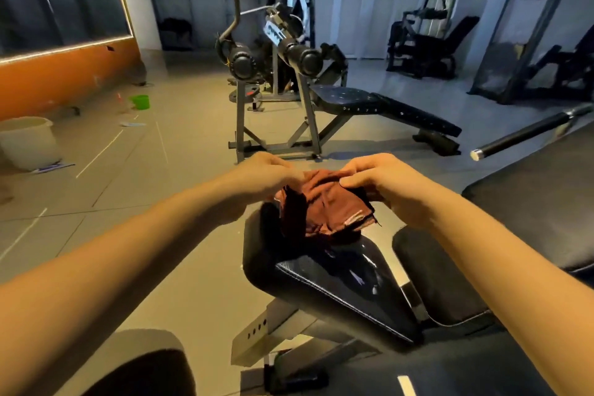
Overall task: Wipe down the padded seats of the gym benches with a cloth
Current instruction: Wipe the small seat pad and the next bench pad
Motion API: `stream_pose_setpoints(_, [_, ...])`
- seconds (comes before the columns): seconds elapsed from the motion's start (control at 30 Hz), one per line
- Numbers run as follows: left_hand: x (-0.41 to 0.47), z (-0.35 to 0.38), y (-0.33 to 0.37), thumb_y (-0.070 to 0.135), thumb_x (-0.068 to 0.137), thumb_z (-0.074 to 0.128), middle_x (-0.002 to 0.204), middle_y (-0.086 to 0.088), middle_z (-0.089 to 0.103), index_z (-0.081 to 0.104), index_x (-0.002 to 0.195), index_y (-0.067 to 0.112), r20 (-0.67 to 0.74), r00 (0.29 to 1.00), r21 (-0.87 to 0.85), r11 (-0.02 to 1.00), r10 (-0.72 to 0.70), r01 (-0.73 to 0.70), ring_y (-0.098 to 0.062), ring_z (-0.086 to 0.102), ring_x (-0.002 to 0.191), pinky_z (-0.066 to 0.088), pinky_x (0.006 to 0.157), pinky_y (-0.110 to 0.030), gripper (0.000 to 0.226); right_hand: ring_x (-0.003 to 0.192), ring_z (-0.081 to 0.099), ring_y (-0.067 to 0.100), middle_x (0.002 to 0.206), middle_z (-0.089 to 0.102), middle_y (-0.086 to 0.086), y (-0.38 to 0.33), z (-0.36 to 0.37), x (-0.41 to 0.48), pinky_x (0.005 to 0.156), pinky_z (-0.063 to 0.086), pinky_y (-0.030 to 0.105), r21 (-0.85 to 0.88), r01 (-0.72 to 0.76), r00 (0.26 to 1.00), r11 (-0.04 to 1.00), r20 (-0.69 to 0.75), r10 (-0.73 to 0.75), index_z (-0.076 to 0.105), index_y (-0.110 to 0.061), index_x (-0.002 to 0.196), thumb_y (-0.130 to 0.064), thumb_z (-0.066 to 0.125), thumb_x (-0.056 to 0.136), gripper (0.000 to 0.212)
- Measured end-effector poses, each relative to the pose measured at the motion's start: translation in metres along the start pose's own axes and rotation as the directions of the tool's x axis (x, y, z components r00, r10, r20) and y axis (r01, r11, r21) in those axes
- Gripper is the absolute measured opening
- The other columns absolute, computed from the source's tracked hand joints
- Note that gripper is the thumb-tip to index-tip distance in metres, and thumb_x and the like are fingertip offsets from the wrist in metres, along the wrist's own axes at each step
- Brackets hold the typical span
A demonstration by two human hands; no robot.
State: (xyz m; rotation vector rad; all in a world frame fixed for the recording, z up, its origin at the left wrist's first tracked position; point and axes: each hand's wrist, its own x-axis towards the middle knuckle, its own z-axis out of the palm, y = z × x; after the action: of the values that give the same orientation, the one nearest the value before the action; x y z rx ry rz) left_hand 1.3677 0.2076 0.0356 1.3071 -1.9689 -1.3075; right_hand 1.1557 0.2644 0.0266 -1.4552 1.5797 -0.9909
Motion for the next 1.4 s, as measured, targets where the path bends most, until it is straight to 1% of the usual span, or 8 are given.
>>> stream_pose_setpoints(0.17, [0.003, 0.019, -0.004, 0.029, 0.094, 0.069, 0.082, 0.0, 0.072, 0.069, 0.082, 0.015, -0.193, 0.981, 0.077, 0.997, 0.035, -0.02, -0.014, 0.068, 0.086, 0.051, 0.07, -0.028, 0.018, 0.07, 0.057, 0.016, 0.076, 0.059, 0.008, 0.014, 0.017, 0.013, 0.059, 0.045, 0.025, 0.012, -0.019, 0.999, 1.0, -0.032, 0.019, 0.062, -0.004, 0.087, -0.01, 0.06, 0.096, 0.011])
stream_pose_setpoints(0.37, [0.0, 0.047, -0.01, 0.034, 0.078, 0.085, 0.08, 0.004, 0.067, 0.066, 0.086, 0.021, -0.413, 0.9, 0.203, 0.977, 0.139, -0.057, -0.012, 0.065, 0.08, 0.054, 0.068, -0.03, 0.024, 0.065, 0.068, 0.013, 0.08, 0.072, 0.014, 0.023, 0.024, 0.017, 0.052, 0.049, 0.02, 0.067, 0.038, 0.999, 0.997, -0.02, -0.036, 0.072, 0.002, 0.093, -0.018, 0.072, 0.092, 0.021])
stream_pose_setpoints(0.63, [-0.016, 0.022, -0.017, 0.021, 0.093, 0.07, 0.099, -0.005, 0.072, 0.076, 0.106, 0.009, -0.187, 0.977, -0.33, 0.943, -0.101, 0.035, -0.023, 0.064, 0.099, 0.046, 0.08, -0.029, 0.018, 0.104, 0.068, 0.031, 0.112, 0.072, 0.02, 0.032, -0.004, 0.026, 0.085, 0.057, 0.032, 0.21, -0.061, 0.921, 0.976, 0.389, -0.026, 0.069, -0.001, 0.105, -0.008, 0.068, 0.091, 0.016])
stream_pose_setpoints(0.73, [-0.023, 0.027, -0.01, 0.02, 0.096, 0.065, 0.107, -0.012, 0.071, 0.071, 0.115, 0.003, -0.211, 0.976, -0.337, 0.941, -0.052, -0.023, -0.023, 0.063, 0.102, 0.046, 0.093, -0.035, 0.027, 0.101, 0.073, 0.022, 0.111, 0.075, 0.012, 0.027, -0.012, 0.021, 0.079, 0.06, 0.025, 0.299, -0.077, 0.866, 0.951, 0.492, -0.085, 0.071, -0.002, 0.116, -0.005, 0.066, 0.089, 0.028])
stream_pose_setpoints(1.0, [-0.033, 0.059, 0.014, 0.035, 0.097, 0.065, 0.094, -0.009, 0.073, 0.069, 0.104, 0.011, -0.424, 0.904, -0.289, 0.954, -0.05, -0.083, -0.017, 0.071, 0.077, 0.055, 0.066, -0.024, 0.026, 0.116, 0.066, 0.032, 0.121, 0.072, 0.017, 0.023, -0.026, 0.008, 0.101, 0.054, 0.036, 0.444, 0.049, 0.803, 0.895, 0.515, -0.3, 0.067, -0.003, 0.125, -0.005, 0.063, 0.09, 0.035])
stream_pose_setpoints(1.13, [-0.035, 0.085, 0.008, 0.03, 0.083, 0.073, 0.102, -0.015, 0.072, 0.076, 0.095, 0.007, -0.126, 0.963, -0.589, 0.799, -0.239, 0.121, -0.027, 0.07, 0.086, 0.054, 0.089, -0.039, 0.026, 0.113, 0.068, 0.019, 0.124, 0.069, 0.01, 0.033, -0.026, 0.004, 0.089, 0.056, 0.027, 0.432, 0.245, 0.822, 0.868, 0.383, -0.422, 0.073, -0.001, 0.112, -0.015, 0.071, 0.078, 0.036])
stream_pose_setpoints(1.27, [-0.04, 0.099, 0.011, 0.025, 0.078, 0.071, 0.078, -0.008, 0.07, 0.075, 0.071, 0.01, 0.029, 0.972, -0.659, 0.726, -0.235, 0.195, -0.019, 0.066, 0.068, 0.054, 0.072, -0.031, 0.017, 0.117, 0.066, 0.014, 0.128, 0.069, 0.001, 0.043, -0.031, -0.001, 0.086, 0.055, 0.021, 0.431, 0.284, 0.807, 0.856, 0.375, -0.457, 0.073, 0.002, 0.109, -0.011, 0.072, 0.082, 0.031])
stream_pose_setpoints(1.4, [-0.039, 0.114, 0.007, 0.01, 0.093, 0.065, 0.071, -0.001, 0.069, 0.072, 0.069, 0.018, -0.468, 0.858, -0.348, 0.937, -0.21, 0.04, -0.019, 0.065, 0.073, 0.051, 0.067, -0.028, 0.027, 0.089, 0.073, 0.018, 0.095, 0.075, 0.009, 0.046, -0.029, -0.007, 0.075, 0.057, 0.022, 0.42, 0.317, 0.84, 0.851, 0.293, -0.457, 0.069, -0.002, 0.102, -0.002, 0.07, 0.089, 0.013])
